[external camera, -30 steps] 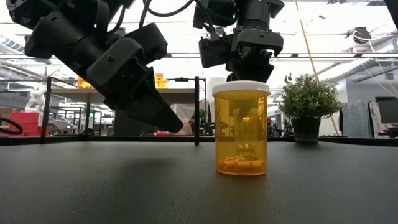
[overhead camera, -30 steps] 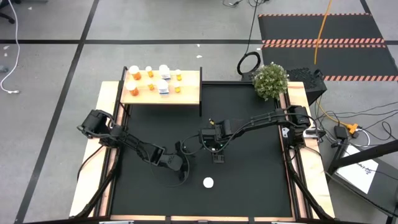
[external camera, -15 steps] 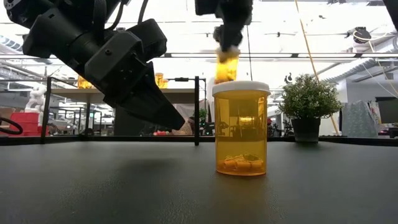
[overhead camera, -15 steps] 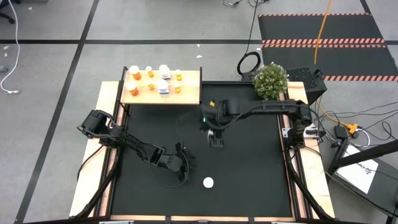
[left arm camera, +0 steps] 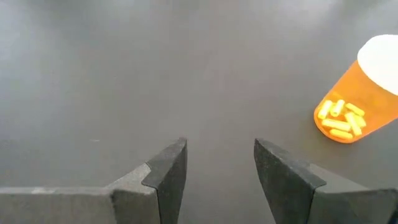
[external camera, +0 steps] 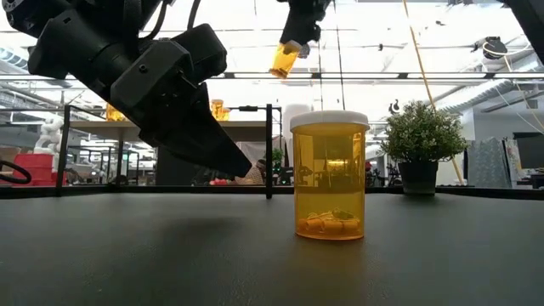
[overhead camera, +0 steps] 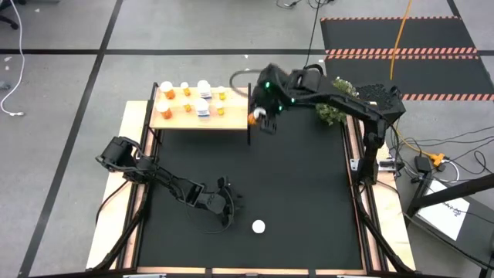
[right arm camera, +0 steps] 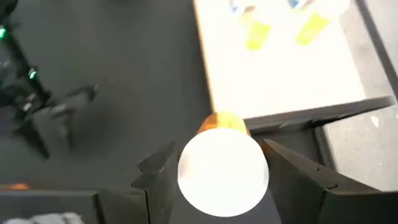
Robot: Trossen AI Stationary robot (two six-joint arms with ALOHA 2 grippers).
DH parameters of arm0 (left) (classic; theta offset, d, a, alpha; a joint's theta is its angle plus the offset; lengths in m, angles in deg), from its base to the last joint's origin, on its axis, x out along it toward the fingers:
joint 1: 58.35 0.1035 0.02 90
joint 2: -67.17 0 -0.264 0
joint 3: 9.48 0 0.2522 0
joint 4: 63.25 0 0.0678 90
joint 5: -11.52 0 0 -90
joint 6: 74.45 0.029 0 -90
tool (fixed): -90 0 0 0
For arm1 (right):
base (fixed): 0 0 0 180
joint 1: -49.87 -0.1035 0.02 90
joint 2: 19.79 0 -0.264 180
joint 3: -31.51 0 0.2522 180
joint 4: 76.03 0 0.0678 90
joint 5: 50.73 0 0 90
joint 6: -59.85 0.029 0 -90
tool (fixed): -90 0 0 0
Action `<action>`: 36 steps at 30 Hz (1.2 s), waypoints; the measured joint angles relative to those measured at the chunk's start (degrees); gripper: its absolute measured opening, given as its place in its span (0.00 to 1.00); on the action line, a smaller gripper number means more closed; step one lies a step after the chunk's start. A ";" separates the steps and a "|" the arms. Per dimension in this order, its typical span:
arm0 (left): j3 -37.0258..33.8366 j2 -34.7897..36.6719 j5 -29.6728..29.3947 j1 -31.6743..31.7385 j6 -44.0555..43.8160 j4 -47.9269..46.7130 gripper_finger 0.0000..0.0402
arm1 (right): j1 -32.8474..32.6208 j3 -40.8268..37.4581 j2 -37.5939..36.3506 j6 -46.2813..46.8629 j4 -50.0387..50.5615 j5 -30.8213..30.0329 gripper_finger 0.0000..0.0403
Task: Pick and place medicine bottles onto shelf by color
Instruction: Put the large orange pill bottle on the shelf
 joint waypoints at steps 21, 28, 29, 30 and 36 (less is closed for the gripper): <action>0.02 -0.02 0.00 0.17 1.66 3.17 0.46 | 12.27 0.06 5.28 -3.07 -26.67 5.17 0.52; 0.02 -0.02 -0.04 0.41 1.75 3.34 0.46 | 13.33 0.03 9.71 -3.58 -27.09 5.18 0.52; 0.02 -0.02 -0.04 0.37 1.60 3.34 0.46 | 13.45 0.00 10.27 -3.97 -27.16 5.20 0.52; 0.02 -0.02 -0.04 0.37 1.57 3.34 0.46 | 13.62 0.00 10.70 -4.49 -27.55 5.20 0.52; 0.02 -0.02 -0.04 0.12 1.46 3.16 0.46 | 14.06 -0.02 13.13 -4.75 -25.94 5.14 0.52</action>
